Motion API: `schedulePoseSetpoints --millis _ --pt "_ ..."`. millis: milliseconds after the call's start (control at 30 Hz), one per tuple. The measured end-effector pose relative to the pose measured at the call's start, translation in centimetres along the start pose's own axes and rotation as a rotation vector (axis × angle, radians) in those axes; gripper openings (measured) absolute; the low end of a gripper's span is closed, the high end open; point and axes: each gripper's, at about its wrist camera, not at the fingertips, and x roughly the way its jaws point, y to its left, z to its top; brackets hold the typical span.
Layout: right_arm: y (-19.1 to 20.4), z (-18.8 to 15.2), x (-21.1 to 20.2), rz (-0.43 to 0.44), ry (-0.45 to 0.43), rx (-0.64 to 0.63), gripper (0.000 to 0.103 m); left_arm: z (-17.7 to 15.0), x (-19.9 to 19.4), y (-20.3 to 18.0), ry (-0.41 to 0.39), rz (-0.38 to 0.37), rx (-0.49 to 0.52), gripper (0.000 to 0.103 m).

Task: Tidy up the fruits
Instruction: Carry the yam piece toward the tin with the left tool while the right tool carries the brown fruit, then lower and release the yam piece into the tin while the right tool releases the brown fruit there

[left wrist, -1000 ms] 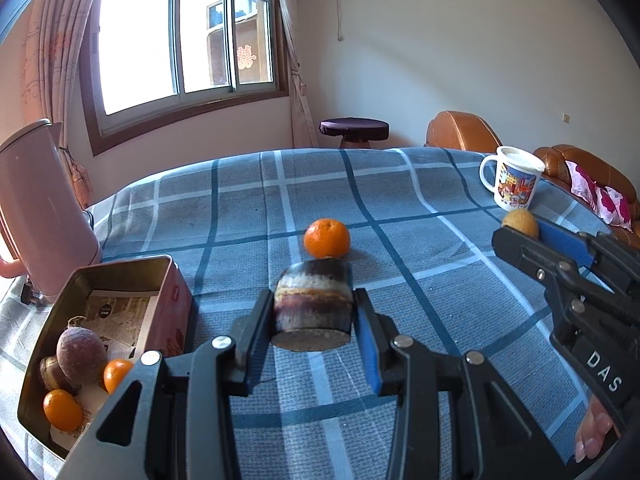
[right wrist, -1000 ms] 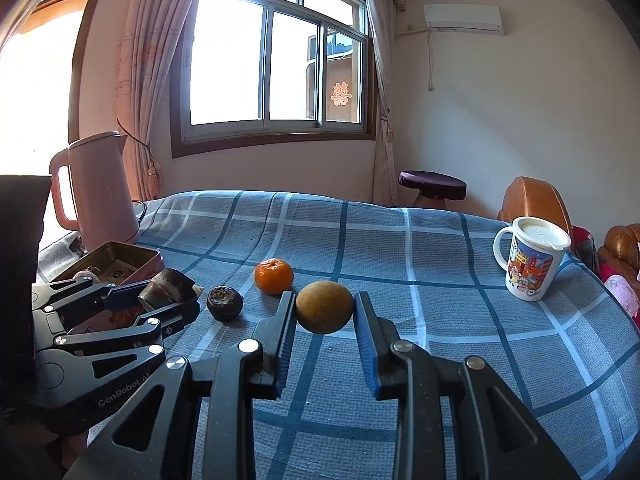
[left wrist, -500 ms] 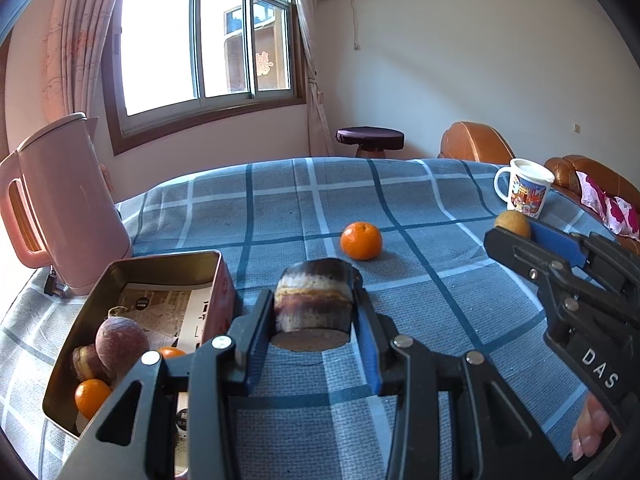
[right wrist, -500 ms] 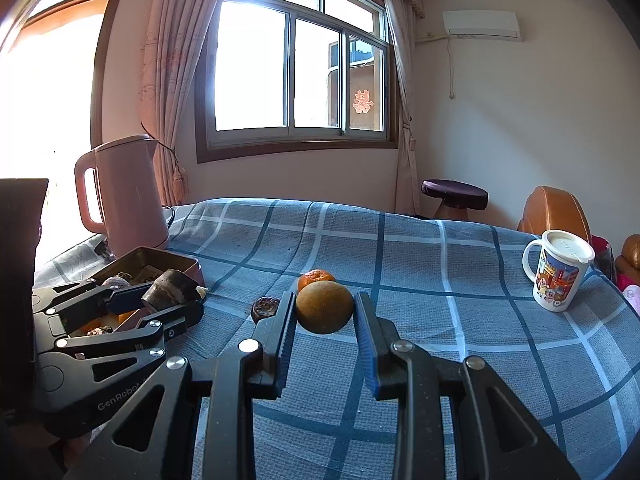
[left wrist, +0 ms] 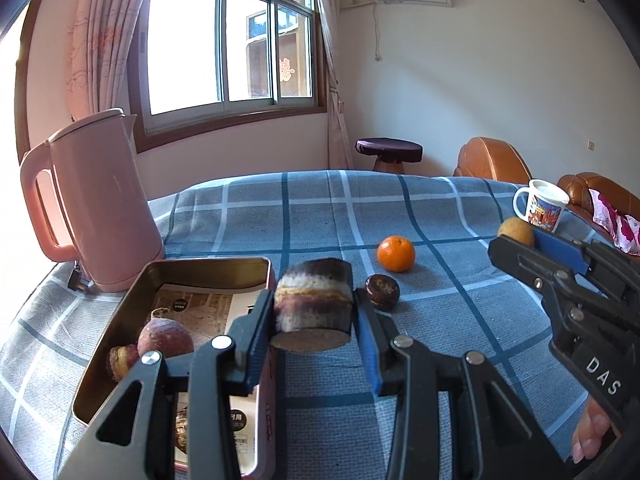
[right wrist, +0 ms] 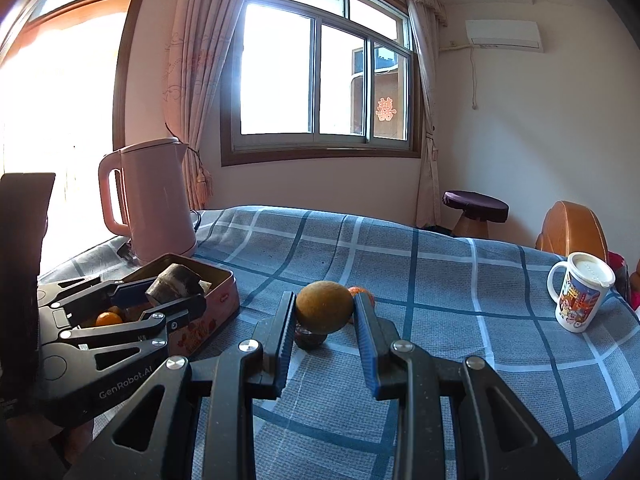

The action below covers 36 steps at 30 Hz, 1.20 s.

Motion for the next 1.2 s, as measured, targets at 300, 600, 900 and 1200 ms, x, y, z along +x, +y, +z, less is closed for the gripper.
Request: schedulePoseSetpoints --millis 300,600,900,1200 --pt "2.2 0.6 0.4 0.037 -0.011 -0.034 0.031 0.1 -0.4 2.0 -0.008 0.030 -0.029 0.041" --pt "4.0 1.2 1.2 0.067 -0.014 -0.063 0.031 0.1 -0.9 3.6 -0.017 0.055 -0.048 0.040" --pt "6.3 1.9 2.0 0.107 -0.020 -0.094 0.031 0.0 -1.1 6.3 -0.018 0.091 -0.080 0.040" --pt "8.4 2.2 2.9 0.146 -0.020 -0.121 0.031 -0.5 -1.0 8.4 -0.006 0.127 -0.105 0.040"
